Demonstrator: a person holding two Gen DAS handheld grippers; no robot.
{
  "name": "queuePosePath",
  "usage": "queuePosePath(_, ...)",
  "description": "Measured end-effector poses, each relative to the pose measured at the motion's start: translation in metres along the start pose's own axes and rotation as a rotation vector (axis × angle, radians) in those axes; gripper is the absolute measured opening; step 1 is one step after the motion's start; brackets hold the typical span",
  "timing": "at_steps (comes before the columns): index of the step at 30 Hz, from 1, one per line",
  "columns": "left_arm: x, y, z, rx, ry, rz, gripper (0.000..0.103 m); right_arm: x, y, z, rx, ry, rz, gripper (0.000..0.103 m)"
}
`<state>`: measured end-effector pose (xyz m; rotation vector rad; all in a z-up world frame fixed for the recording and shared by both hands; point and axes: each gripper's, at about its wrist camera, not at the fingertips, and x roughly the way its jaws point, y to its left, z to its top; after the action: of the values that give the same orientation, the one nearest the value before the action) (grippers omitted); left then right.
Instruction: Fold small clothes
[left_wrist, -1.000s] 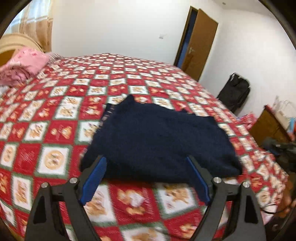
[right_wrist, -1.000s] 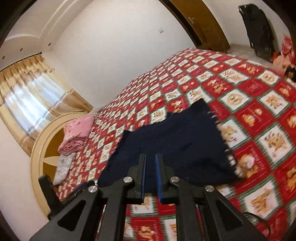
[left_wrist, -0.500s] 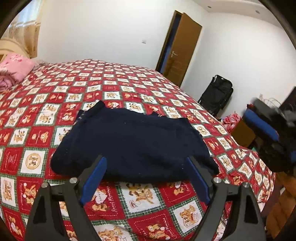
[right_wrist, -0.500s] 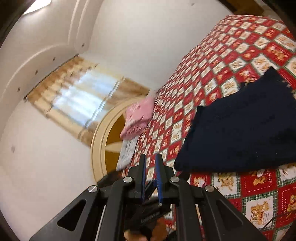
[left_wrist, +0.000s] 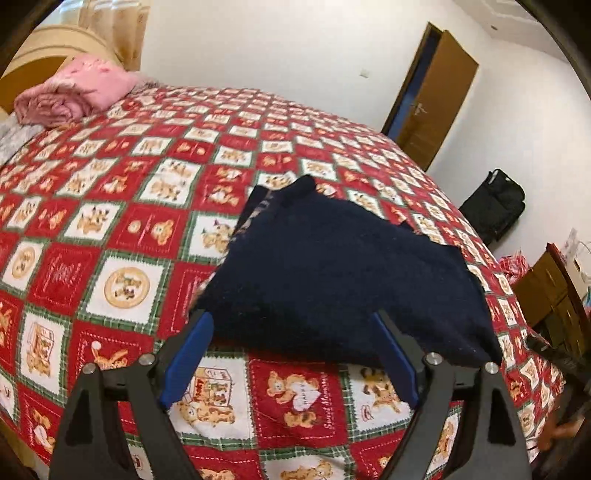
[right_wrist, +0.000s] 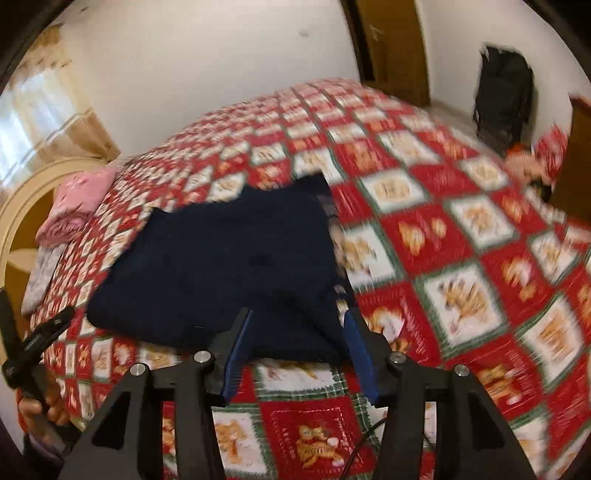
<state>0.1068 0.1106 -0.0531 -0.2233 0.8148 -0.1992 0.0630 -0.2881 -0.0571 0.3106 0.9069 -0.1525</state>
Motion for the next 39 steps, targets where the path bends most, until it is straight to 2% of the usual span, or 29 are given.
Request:
queuePosePath(3, 0.004, -0.003, -0.002, 0.042, 0.002, 0.048, 0.089, 0.025, -0.025, -0.008, 0.150, -0.023, 0.051, 0.052)
queuePosePath(6, 0.010, -0.008, -0.003, 0.087, 0.003, 0.094, 0.089, 0.049, -0.038, -0.009, 0.228, -0.027, 0.084, 0.052)
queuePosePath(9, 0.019, -0.009, -0.002, 0.103, 0.021, 0.108, 0.089, 0.064, -0.034, -0.008, 0.214, -0.010, 0.075, 0.052)
queuePosePath(13, 0.028, -0.006, -0.002, 0.089, 0.044, 0.101, 0.089, 0.065, -0.042, -0.006, 0.226, -0.056, -0.033, 0.052)
queuePosePath(17, 0.035, -0.007, -0.004, 0.097, 0.058, 0.107, 0.089, 0.078, -0.050, -0.009, 0.274, 0.010, 0.069, 0.052)
queuePosePath(20, 0.039, -0.008, -0.003, 0.098, 0.063, 0.105, 0.089, 0.079, -0.040, -0.007, 0.205, 0.021, 0.048, 0.054)
queuePosePath(22, 0.039, -0.009, -0.002, 0.101, 0.062, 0.107, 0.089, 0.080, -0.041, -0.007, 0.214, 0.033, 0.080, 0.053)
queuePosePath(24, 0.040, -0.009, -0.001, 0.099, 0.063, 0.103, 0.089, 0.078, -0.041, -0.008, 0.219, 0.037, 0.096, 0.049)
queuePosePath(25, 0.040, -0.009, -0.001, 0.098, 0.063, 0.101, 0.089, 0.077, -0.039, -0.008, 0.211, 0.038, 0.093, 0.044)
queuePosePath(27, 0.043, -0.009, -0.001, 0.097, 0.065, 0.112, 0.089, 0.076, -0.039, -0.009, 0.193, 0.033, 0.081, 0.042)
queuePosePath(35, 0.056, -0.016, 0.000, 0.146, 0.093, 0.198, 0.089, 0.082, -0.048, -0.003, 0.228, 0.045, 0.091, 0.042)
queuePosePath(39, 0.054, -0.025, 0.005, 0.157, 0.081, 0.184, 0.089, 0.087, -0.037, 0.004, 0.203, 0.062, 0.112, 0.044)
